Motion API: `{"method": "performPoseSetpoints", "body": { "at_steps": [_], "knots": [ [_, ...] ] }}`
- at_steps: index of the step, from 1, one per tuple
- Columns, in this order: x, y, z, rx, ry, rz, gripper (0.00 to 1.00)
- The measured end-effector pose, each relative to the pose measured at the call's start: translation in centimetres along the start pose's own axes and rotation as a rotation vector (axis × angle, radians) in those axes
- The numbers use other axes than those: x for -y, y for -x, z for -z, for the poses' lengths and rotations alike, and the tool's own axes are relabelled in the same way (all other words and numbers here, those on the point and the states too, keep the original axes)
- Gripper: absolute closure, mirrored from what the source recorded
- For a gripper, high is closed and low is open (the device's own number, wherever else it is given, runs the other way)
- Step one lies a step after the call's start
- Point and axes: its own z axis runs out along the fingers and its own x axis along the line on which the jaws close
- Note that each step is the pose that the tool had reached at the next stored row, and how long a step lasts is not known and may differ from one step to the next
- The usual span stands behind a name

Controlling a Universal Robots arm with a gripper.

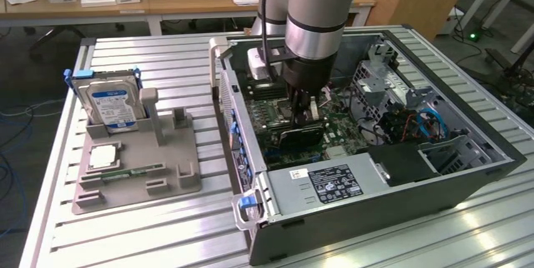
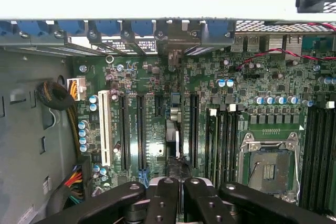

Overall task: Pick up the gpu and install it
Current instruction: 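Press down on the gpu until it lock into place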

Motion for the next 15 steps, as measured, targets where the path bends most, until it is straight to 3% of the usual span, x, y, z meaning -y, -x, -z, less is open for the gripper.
{"method": "performPoseSetpoints", "body": {
  "at_steps": [10,15],
  "knots": [
    [-0.30,0.0,0.03,-0.0002,0.0000,-0.001,0.89],
    [-1.80,-0.1,0.13,-0.0005,0.0000,-0.005,0.89]
  ]
}}
